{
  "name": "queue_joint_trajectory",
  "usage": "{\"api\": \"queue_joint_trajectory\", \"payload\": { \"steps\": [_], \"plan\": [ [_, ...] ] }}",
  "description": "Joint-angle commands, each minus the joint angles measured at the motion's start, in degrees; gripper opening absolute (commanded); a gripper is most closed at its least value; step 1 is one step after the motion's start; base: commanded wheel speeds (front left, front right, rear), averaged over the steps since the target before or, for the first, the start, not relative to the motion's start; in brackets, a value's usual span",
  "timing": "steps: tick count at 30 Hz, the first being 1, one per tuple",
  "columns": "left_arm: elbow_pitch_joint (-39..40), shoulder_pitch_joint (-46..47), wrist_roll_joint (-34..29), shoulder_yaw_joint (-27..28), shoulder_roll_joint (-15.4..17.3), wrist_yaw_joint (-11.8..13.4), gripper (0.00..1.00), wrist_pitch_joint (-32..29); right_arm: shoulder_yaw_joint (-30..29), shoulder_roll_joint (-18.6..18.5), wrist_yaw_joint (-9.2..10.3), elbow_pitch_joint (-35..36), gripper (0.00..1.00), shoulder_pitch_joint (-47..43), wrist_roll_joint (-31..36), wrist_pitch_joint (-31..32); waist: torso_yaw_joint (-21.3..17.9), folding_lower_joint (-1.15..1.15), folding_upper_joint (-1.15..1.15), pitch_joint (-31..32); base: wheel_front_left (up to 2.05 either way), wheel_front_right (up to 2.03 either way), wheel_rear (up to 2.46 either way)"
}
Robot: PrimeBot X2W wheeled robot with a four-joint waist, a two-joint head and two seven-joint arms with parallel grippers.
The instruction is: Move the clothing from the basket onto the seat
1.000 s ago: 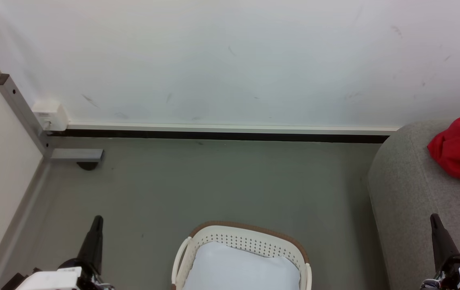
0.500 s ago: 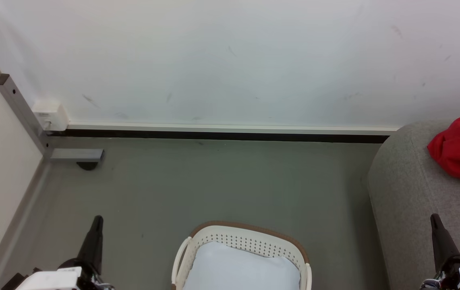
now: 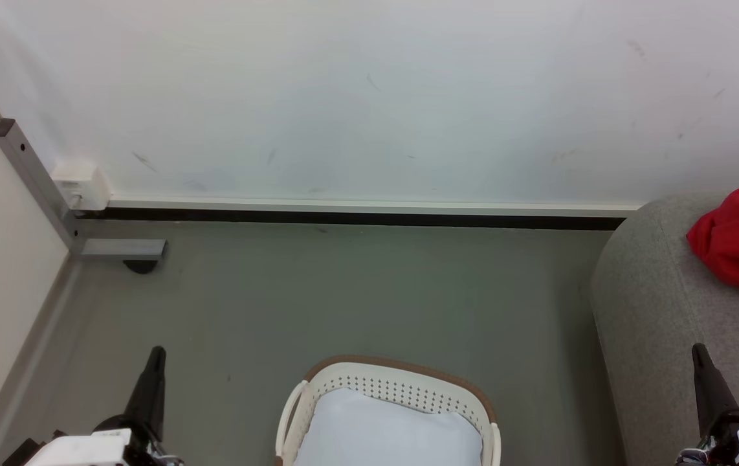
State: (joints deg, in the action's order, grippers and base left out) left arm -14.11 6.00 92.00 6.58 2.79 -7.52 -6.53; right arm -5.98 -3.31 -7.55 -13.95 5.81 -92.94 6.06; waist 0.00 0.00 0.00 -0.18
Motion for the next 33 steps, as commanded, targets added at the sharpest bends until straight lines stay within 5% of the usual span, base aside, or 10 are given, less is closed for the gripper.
{"api": "queue_joint_trajectory", "payload": {
  "steps": [1, 33],
  "plan": [
    [0.0, 0.5, 0.8, 0.1, 0.1, 0.0, 0.0, -0.2, -0.2, 0.1, 0.12, -0.1, 0.0, 0.7, 0.2, 0.3, 0.0, 0.0, 0.0, 0.0, 0.0, 0.0, 0.0],
    [0.0, 0.5, 0.8, 0.1, 0.1, 0.0, 0.0, -0.2, -0.4, 0.2, 0.12, -0.1, 0.0, 0.7, 0.4, 0.4, 0.0, 0.0, 0.0, 0.0, 0.0, 0.0, 0.0]
  ]
}}
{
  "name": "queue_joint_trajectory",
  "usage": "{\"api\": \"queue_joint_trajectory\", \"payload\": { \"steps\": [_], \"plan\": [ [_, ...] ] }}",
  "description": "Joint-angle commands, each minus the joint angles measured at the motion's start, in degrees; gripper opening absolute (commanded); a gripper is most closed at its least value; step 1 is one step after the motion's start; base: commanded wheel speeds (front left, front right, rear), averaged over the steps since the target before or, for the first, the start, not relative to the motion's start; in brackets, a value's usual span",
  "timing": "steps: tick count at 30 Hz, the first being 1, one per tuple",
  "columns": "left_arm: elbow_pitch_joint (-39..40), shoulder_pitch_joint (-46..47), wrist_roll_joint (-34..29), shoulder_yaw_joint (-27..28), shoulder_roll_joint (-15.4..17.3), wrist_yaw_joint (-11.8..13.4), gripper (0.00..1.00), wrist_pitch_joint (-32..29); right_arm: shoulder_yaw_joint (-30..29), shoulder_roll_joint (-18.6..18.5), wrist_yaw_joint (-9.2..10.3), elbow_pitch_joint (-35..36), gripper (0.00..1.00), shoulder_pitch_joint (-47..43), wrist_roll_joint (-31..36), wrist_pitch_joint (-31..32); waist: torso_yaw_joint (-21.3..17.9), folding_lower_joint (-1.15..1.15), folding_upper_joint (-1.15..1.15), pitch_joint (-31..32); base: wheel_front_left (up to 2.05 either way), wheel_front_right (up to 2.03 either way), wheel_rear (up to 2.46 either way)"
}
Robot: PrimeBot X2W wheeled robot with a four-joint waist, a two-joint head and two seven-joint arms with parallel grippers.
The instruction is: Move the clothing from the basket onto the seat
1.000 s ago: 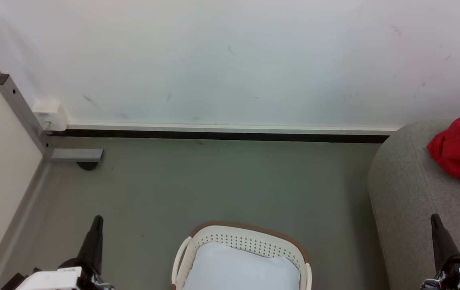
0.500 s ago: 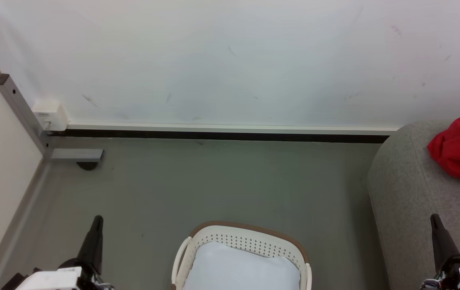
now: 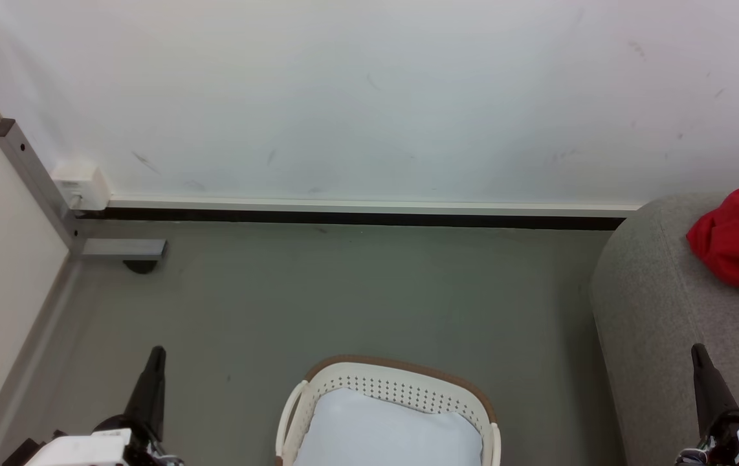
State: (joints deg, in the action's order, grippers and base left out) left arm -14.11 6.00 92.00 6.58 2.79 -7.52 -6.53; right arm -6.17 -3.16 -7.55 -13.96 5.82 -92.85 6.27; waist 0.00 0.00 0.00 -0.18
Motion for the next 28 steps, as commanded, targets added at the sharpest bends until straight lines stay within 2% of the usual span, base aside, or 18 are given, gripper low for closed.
{"api": "queue_joint_trajectory", "payload": {
  "steps": [1, 28],
  "plan": [
    [0.0, 0.5, 0.8, 0.1, 0.1, 0.0, 0.0, -0.2, -0.3, 0.1, 0.11, -0.1, 0.0, 0.7, 0.3, 0.2, 0.0, 0.0, 0.0, 0.0, 0.0, 0.0, 0.0],
    [0.0, 0.5, 0.8, 0.1, 0.1, 0.0, 0.0, -0.2, -0.4, 0.2, 0.11, -0.1, 0.0, 0.7, 0.5, 0.2, 0.0, 0.0, 0.0, 0.0, 0.0, 0.0, 0.0]
  ]
}}
